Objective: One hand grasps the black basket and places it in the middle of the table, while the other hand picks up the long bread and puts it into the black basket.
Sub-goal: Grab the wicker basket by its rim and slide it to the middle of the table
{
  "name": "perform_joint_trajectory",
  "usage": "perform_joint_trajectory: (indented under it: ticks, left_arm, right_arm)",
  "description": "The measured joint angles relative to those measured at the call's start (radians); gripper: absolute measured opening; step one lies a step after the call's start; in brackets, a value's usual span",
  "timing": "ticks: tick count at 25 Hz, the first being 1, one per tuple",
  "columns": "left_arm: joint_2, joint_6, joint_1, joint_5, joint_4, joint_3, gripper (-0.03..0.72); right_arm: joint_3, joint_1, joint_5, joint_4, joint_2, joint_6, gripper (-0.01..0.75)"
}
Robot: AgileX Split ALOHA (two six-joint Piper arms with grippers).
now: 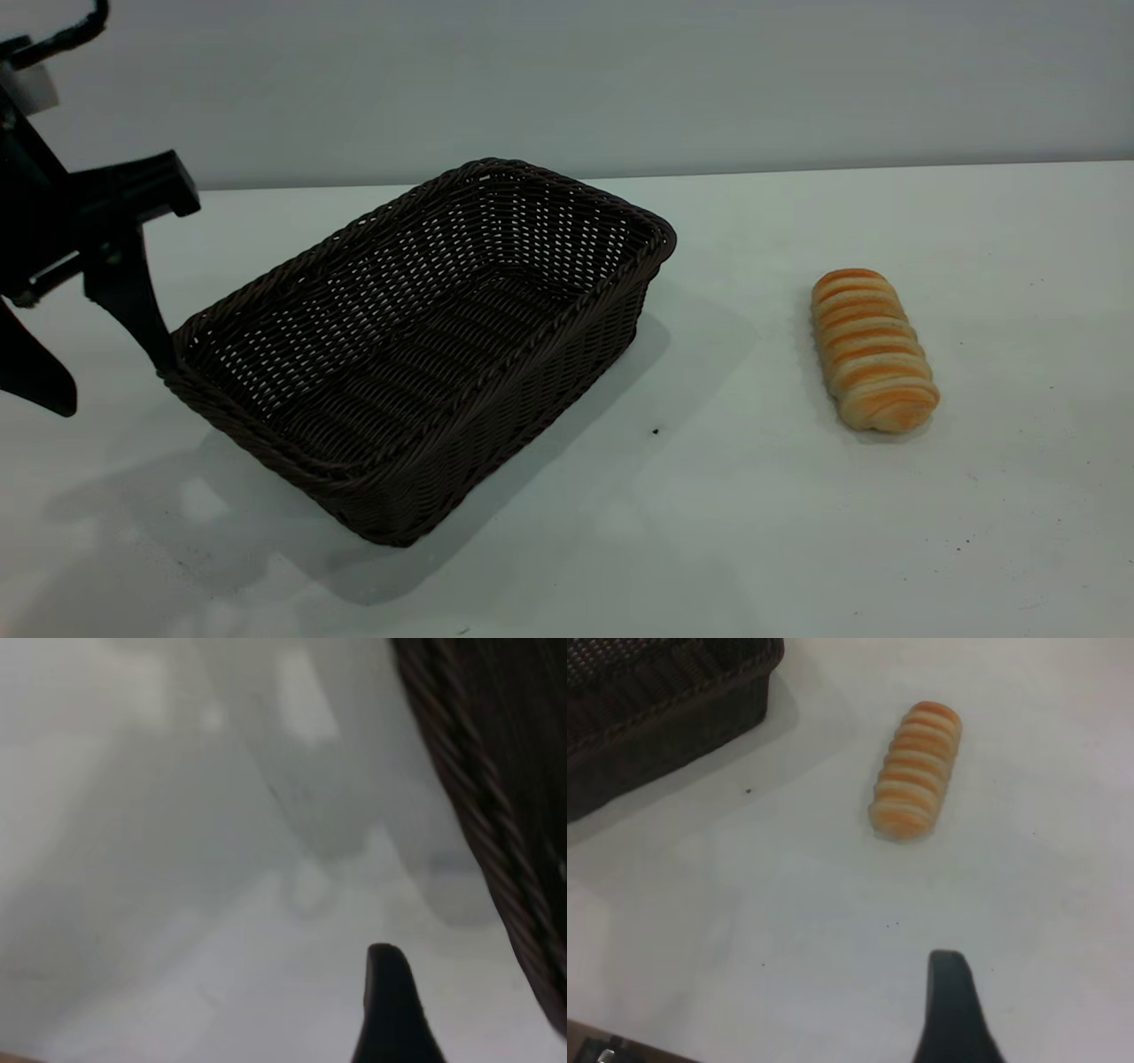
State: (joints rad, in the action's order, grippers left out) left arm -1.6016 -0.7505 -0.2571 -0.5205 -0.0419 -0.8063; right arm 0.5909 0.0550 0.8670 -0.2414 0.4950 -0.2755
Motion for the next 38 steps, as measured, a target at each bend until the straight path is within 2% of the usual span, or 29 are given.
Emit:
perform_joint_trajectory:
  ticks: [4, 9, 12, 17, 26, 31, 33, 36, 38]
  left_arm:
    - [-0.047, -0.18, -0.048, 0.088, 0.076, -0.001, 0.529]
    - [-0.141, -0.228, -0.103, 0.143, 0.081, -0.002, 0.529]
    - [-0.187, -0.258, -0.105, 0.174, 0.081, -0.002, 0.529]
    - [-0.231, -0.289, -0.105, 0.289, 0.054, -0.004, 0.529]
    - [-0.272, -0.288, -0.105, 0.325, 0.042, -0.008, 0.529]
    - [-0.406, -0.336, -0.105, 0.491, 0.03, -0.009, 0.524]
    - [-0.449, -0.364, -0.105, 0.53, 0.026, -0.009, 0.489]
    - [-0.456, -0.405, -0.105, 0.589, 0.013, -0.014, 0.336]
    - [-0.46, -0.407, -0.105, 0.622, 0.022, -0.017, 0.327]
  right_arm:
    - [0.0, 0.0, -0.011, 0.0, 0.0, 0.0, 0.493]
    - [0.0, 0.0, -0.016, 0.0, 0.0, -0.001, 0.493]
    - [0.0, 0.0, -0.013, 0.0, 0.0, -0.001, 0.493]
    - [0.0, 0.0, -0.009, 0.0, 0.0, -0.001, 0.493]
    - [0.0, 0.0, -0.007, 0.0, 0.0, -0.001, 0.493]
    - [0.0, 0.0, -0.007, 0.0, 0.0, -0.001, 0.493]
    - [0.0, 0.0, -0.007, 0.0, 0.0, -0.001, 0.493]
    - [0.0, 0.0, -0.003, 0.0, 0.0, -0.001, 0.493]
    - [0.0, 0.0, 0.004, 0.0, 0.0, -0.001, 0.493]
